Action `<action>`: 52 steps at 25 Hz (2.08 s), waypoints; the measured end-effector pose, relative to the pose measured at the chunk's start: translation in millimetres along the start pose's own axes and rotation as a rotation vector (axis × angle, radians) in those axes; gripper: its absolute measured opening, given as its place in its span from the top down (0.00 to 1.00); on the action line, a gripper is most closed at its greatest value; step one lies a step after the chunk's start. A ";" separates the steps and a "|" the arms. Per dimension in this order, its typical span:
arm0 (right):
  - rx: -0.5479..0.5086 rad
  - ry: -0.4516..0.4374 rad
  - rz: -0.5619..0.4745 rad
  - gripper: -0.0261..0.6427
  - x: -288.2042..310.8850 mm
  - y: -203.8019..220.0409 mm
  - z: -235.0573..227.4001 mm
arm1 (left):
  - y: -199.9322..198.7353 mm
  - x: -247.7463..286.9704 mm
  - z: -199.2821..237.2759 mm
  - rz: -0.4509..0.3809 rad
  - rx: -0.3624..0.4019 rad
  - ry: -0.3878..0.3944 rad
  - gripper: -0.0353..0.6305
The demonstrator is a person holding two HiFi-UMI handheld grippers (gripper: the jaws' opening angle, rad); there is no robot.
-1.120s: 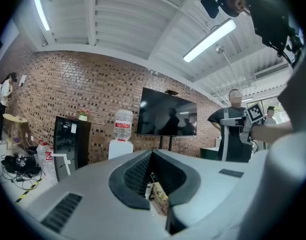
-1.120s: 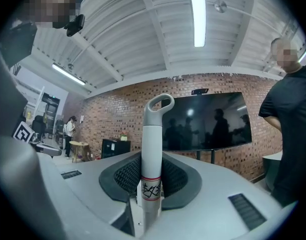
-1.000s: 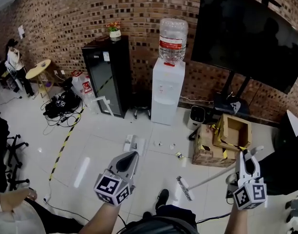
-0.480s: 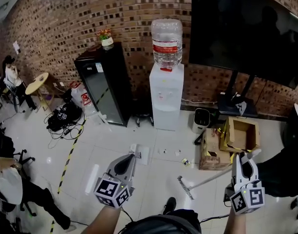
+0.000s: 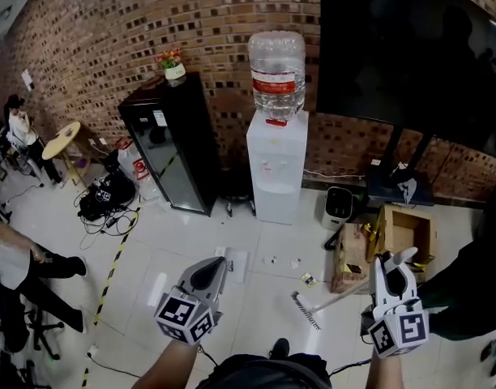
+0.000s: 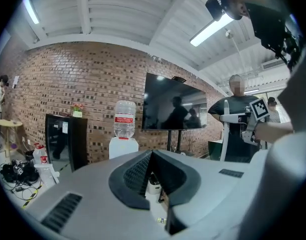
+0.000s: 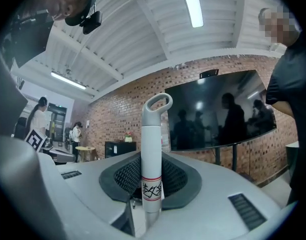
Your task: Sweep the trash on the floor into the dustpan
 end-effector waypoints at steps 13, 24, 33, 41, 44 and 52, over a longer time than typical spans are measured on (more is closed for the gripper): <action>-0.014 0.033 0.011 0.81 83.1 10.9 -20.1 | -20.1 77.7 43.2 -0.006 -0.002 0.040 0.94; -0.026 0.118 0.036 0.81 171.3 24.3 -7.9 | -34.2 132.5 123.1 -0.013 -0.007 0.097 0.94; -0.038 0.179 0.048 0.81 235.8 37.7 -4.9 | -37.0 176.0 182.0 -0.012 -0.030 0.134 0.94; -0.041 0.185 0.064 0.81 294.7 48.3 -9.7 | -40.1 220.8 214.9 -0.010 -0.037 0.146 0.94; -0.030 0.164 0.063 0.81 311.7 54.0 -15.9 | -40.5 240.2 215.8 -0.011 -0.041 0.129 0.94; -0.019 0.077 0.048 0.81 352.7 66.1 -38.1 | -53.1 291.9 194.1 -0.005 -0.008 0.092 0.94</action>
Point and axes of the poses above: the fingertips, and each gripper's own axes: x forward along the fingers, z to its left, y out of its underside, the point moved 2 cm from there along -x, backward along the fingers, and after that the axes turned 11 degrees about -y, right-handed, at the moved point
